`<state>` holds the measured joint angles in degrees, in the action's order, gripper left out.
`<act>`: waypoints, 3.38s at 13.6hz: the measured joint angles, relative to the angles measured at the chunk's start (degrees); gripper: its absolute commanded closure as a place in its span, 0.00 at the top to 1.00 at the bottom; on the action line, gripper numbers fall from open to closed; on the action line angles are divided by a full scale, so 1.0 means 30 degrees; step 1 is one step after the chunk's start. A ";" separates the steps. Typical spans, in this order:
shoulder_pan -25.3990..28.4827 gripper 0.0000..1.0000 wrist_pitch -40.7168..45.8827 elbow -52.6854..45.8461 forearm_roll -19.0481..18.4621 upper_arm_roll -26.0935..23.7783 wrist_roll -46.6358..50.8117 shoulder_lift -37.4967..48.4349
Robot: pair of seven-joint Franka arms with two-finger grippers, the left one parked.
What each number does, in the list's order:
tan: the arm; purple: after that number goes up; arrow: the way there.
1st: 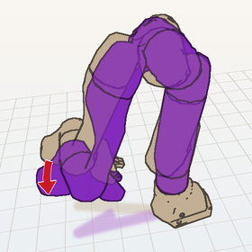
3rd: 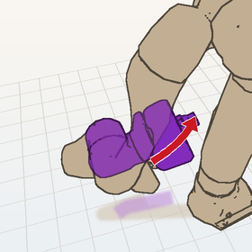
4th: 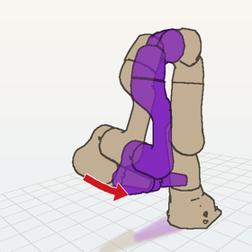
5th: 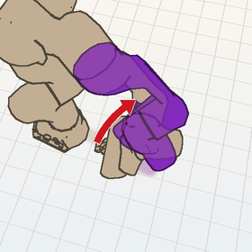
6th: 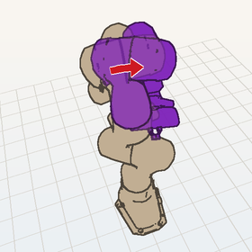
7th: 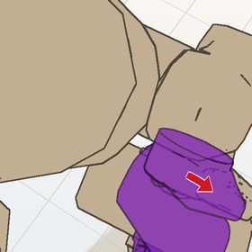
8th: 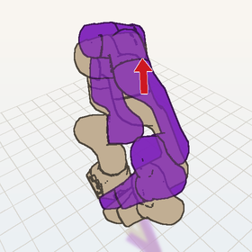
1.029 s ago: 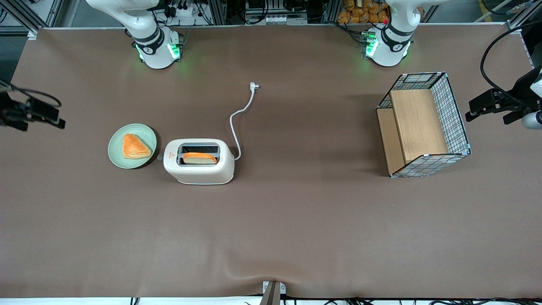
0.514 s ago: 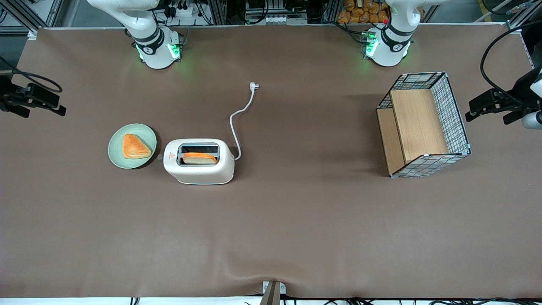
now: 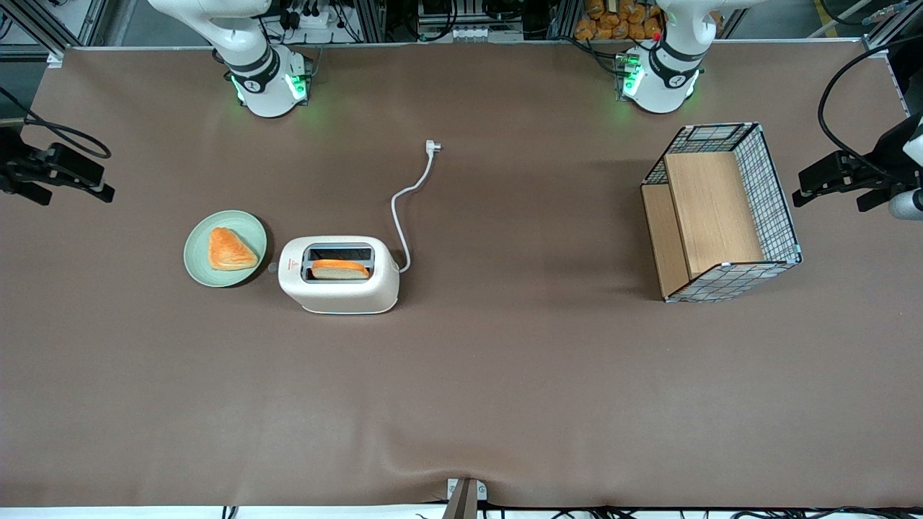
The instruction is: Press toaster button with right arm
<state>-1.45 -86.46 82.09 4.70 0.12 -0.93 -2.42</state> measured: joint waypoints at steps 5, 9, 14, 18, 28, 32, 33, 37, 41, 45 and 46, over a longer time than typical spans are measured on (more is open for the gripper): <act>-0.0009 1.00 -0.0740 0.0630 0.0001 0.0081 0.0002 0.0417; -0.0009 1.00 -0.1971 0.2582 -0.0025 0.0095 0.0000 0.1888; -0.0013 1.00 -0.2068 0.2691 -0.0212 0.0169 0.0000 0.1898; -0.0012 1.00 -0.2207 0.2780 -0.1174 0.0147 -0.0048 0.1864; -0.0009 1.00 -0.2267 0.2823 -0.1254 0.0116 -0.0675 0.1836; -0.0009 1.00 -0.2267 0.2840 -0.1259 0.0116 -0.0676 0.1836; -0.0009 1.00 -0.2267 0.2841 -0.1261 0.0116 -0.0676 0.1836; -0.0009 1.00 -0.2250 0.2850 -0.1263 0.0116 -0.0671 0.1836; -0.0014 1.00 -0.2220 0.2916 -0.1264 0.0191 -0.0278 0.1835; -0.0013 1.00 -0.2202 0.2980 -0.1264 0.0191 0.0178 0.1835; -0.0013 1.00 -0.2200 0.2985 -0.1264 0.0190 0.0178 0.1835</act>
<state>-1.49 -93.07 91.05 0.91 0.69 -0.40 3.08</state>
